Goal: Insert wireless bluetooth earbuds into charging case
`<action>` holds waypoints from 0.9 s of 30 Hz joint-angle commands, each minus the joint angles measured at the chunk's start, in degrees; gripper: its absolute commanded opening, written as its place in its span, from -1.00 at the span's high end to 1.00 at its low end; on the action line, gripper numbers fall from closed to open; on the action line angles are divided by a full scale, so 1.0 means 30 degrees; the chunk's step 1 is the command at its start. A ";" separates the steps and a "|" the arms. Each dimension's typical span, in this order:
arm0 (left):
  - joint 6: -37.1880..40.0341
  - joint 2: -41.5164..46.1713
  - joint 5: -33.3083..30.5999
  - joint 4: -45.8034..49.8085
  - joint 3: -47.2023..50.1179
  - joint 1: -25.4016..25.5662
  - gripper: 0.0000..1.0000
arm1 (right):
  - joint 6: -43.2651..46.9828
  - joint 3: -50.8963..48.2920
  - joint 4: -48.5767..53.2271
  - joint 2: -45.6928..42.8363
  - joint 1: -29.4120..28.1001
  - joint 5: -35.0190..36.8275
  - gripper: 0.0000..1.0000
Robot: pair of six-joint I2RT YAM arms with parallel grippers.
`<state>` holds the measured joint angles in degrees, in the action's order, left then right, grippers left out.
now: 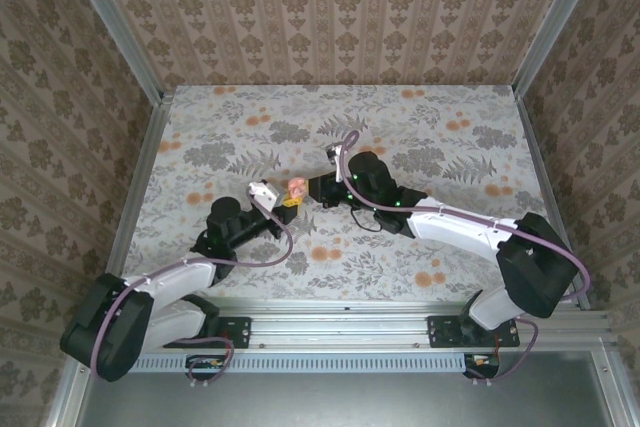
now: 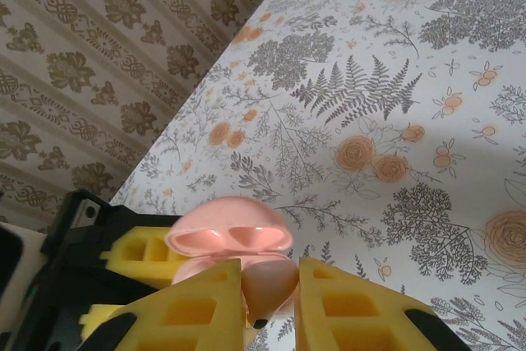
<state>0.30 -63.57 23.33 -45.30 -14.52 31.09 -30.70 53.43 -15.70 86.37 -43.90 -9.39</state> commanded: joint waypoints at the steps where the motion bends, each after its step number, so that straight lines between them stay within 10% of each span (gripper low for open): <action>1: 0.0341 0.0583 0.0103 0.0239 -0.0168 -0.0051 0.88 | -0.0168 0.0796 -0.0522 0.0394 -0.0224 0.0207 0.62; 27: 0.0398 0.0917 -0.0131 0.0627 -0.0181 -0.0048 0.88 | 0.0775 0.1959 0.0157 0.0711 -0.0680 0.0807 0.62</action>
<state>0.51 -62.06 22.70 -42.68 -14.52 31.05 -29.89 57.71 -15.59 87.31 -45.39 -8.10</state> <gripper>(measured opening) 0.180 0.193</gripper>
